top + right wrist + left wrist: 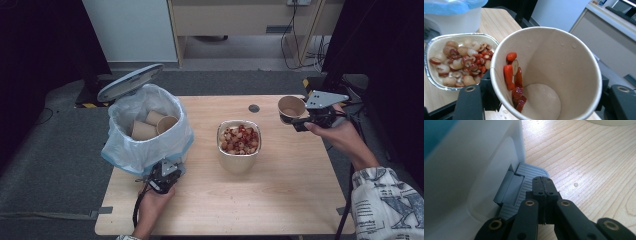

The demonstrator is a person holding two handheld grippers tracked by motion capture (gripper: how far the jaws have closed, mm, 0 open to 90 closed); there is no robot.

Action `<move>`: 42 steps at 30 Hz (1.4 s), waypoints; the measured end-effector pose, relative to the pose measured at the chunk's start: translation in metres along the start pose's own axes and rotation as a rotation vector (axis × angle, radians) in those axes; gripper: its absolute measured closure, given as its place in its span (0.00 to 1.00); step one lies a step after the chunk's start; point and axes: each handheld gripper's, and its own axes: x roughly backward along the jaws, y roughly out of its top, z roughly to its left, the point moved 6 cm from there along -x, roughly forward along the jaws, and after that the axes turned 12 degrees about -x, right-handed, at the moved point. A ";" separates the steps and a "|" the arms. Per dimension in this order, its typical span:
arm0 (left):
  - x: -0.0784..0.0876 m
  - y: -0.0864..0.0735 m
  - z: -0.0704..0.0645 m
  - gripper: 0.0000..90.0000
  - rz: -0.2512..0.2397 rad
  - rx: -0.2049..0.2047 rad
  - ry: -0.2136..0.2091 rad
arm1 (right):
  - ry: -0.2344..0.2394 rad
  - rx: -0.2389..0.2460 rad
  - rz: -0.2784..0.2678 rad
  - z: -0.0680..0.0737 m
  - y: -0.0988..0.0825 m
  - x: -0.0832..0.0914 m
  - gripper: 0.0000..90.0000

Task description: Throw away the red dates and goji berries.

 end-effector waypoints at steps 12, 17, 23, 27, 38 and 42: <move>0.000 0.000 0.000 1.00 0.000 -0.002 0.000 | 0.048 -0.081 0.014 0.002 0.000 -0.004 0.35; 0.000 0.000 0.000 1.00 0.000 -0.001 0.000 | 0.071 -0.125 0.018 0.002 -0.001 -0.004 0.35; 0.000 0.000 0.000 1.00 0.000 -0.002 0.000 | 0.084 -0.165 0.013 -0.001 0.000 -0.002 0.35; 0.000 0.000 0.000 1.00 0.000 -0.002 0.000 | 0.103 -0.197 0.007 0.000 0.002 -0.001 0.35; 0.000 0.000 0.000 1.00 0.000 -0.003 0.000 | 0.134 -0.246 -0.008 0.003 0.010 -0.002 0.35; 0.000 0.000 0.000 1.00 0.000 -0.003 0.000 | 0.139 -0.257 -0.013 0.004 0.014 -0.003 0.35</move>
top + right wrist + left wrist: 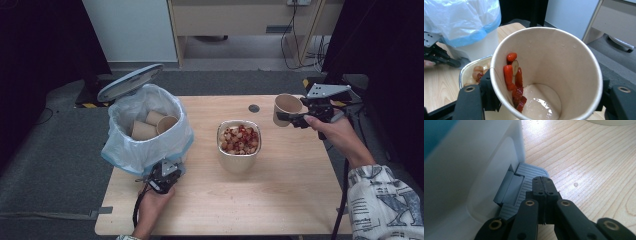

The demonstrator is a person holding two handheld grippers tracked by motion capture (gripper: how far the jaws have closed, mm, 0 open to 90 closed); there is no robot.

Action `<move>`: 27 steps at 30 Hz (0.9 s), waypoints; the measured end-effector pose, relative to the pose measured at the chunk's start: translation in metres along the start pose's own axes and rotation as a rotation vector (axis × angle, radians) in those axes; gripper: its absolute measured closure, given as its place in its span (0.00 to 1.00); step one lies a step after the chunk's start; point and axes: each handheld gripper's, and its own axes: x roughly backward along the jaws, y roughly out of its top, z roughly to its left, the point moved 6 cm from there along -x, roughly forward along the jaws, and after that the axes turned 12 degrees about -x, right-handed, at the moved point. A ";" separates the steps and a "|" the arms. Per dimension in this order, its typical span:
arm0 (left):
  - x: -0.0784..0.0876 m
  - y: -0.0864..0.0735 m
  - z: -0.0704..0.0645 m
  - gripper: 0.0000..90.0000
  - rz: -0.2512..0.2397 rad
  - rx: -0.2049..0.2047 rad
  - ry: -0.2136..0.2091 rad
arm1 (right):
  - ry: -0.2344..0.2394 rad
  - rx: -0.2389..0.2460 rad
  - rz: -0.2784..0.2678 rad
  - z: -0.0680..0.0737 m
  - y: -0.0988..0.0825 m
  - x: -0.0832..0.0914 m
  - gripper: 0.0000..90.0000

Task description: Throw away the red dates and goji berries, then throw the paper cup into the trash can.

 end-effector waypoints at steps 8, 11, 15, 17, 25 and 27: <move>0.000 0.000 0.000 1.00 0.000 -0.001 0.001 | -0.005 -0.024 -0.012 0.006 0.011 -0.003 0.35; 0.000 0.000 0.000 1.00 0.000 -0.001 0.000 | -0.011 -0.030 -0.009 0.007 0.016 -0.005 0.35; 0.000 0.000 0.000 1.00 0.000 -0.001 0.000 | -0.009 -0.036 -0.011 0.007 0.019 -0.007 0.35; 0.000 0.000 0.000 1.00 0.000 -0.001 0.000 | -0.013 -0.042 -0.008 0.008 0.020 -0.008 0.35; 0.000 0.000 0.000 1.00 0.000 -0.001 0.000 | -0.015 -0.049 -0.010 0.010 0.029 -0.011 0.35; 0.000 0.000 0.000 1.00 0.000 -0.002 0.001 | -0.016 -0.052 -0.012 0.011 0.031 -0.012 0.35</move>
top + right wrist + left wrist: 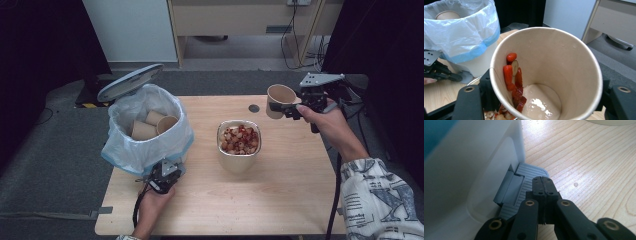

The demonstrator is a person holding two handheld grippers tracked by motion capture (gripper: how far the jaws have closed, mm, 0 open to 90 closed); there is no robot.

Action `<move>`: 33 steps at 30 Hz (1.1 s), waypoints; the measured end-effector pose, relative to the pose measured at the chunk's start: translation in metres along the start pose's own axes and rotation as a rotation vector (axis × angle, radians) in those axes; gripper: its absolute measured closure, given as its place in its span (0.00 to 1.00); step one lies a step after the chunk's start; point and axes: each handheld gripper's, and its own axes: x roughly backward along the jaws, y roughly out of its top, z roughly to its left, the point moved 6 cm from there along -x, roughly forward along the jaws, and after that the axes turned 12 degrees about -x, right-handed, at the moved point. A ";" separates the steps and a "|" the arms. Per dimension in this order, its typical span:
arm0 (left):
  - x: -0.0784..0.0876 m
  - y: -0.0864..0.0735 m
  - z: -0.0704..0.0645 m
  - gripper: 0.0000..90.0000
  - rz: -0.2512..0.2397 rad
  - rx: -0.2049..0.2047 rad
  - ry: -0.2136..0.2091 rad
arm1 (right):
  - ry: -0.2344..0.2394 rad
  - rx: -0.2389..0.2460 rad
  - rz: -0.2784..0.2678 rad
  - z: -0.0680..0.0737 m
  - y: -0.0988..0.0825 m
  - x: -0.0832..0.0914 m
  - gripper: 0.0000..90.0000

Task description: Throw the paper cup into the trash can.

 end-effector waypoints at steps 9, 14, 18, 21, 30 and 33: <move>0.000 0.000 0.000 1.00 0.000 0.000 0.000 | -0.006 -0.004 0.012 0.003 0.004 -0.005 0.35; 0.000 0.000 0.000 1.00 -0.001 0.001 0.001 | -0.008 -0.009 0.015 0.008 0.009 -0.008 0.35; 0.000 0.000 0.000 1.00 -0.001 0.001 0.001 | -0.004 -0.002 0.022 0.014 0.014 -0.011 0.35; 0.000 0.000 0.000 1.00 -0.004 0.003 0.002 | 0.001 -0.006 0.022 0.019 0.018 -0.014 0.35; 0.000 0.001 0.000 1.00 -0.004 -0.001 0.004 | 0.039 0.022 0.037 0.045 0.030 -0.034 0.35; 0.000 0.001 0.000 1.00 -0.002 -0.005 0.004 | 0.048 0.030 0.043 0.054 0.034 -0.041 0.35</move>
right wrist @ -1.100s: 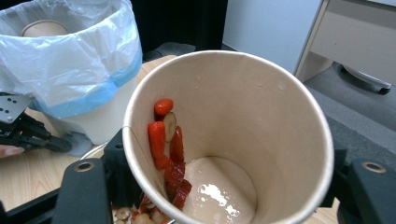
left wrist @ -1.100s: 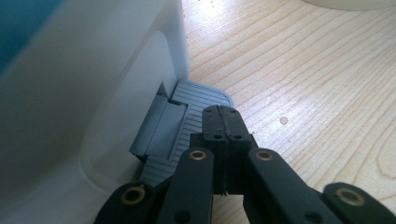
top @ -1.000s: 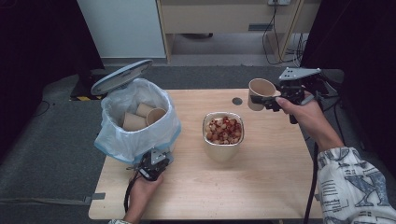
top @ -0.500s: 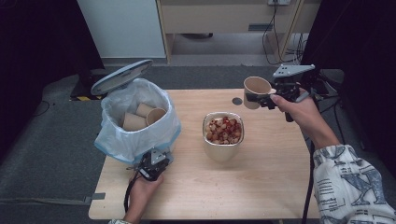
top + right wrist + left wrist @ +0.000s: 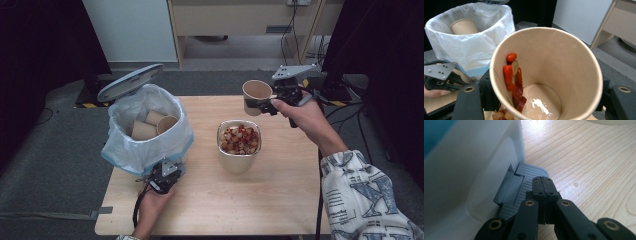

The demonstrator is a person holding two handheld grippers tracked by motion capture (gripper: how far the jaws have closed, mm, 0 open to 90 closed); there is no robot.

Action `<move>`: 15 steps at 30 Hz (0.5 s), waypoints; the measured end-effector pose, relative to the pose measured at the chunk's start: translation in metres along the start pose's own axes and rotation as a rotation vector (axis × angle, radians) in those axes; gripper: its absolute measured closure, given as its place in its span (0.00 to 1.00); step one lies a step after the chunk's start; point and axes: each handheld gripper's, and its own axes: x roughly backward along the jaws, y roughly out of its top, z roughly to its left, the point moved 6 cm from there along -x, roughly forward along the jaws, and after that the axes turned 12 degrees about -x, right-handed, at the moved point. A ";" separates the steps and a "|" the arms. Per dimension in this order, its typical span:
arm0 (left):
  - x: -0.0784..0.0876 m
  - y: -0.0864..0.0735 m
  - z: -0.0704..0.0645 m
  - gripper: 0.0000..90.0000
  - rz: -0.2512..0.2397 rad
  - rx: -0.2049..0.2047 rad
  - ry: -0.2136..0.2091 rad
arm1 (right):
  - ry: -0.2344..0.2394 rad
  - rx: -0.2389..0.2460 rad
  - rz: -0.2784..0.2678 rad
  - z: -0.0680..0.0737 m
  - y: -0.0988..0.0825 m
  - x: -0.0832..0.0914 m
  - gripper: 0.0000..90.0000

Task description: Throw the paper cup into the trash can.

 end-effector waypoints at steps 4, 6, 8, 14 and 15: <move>0.000 0.000 0.000 1.00 0.002 -0.001 0.000 | 0.020 0.011 0.005 0.013 0.006 -0.008 0.35; 0.000 0.000 0.000 1.00 0.002 -0.001 0.000 | 0.029 0.018 0.007 0.019 0.009 -0.013 0.35; 0.000 0.000 0.000 1.00 0.002 -0.001 0.000 | 0.038 0.025 0.012 0.027 0.012 -0.018 0.35; 0.000 0.000 0.000 1.00 0.002 -0.003 0.001 | 0.067 0.030 0.019 0.048 0.020 -0.034 0.34; 0.000 0.000 0.000 1.00 0.002 -0.003 0.001 | 0.074 0.035 0.021 0.051 0.022 -0.037 0.35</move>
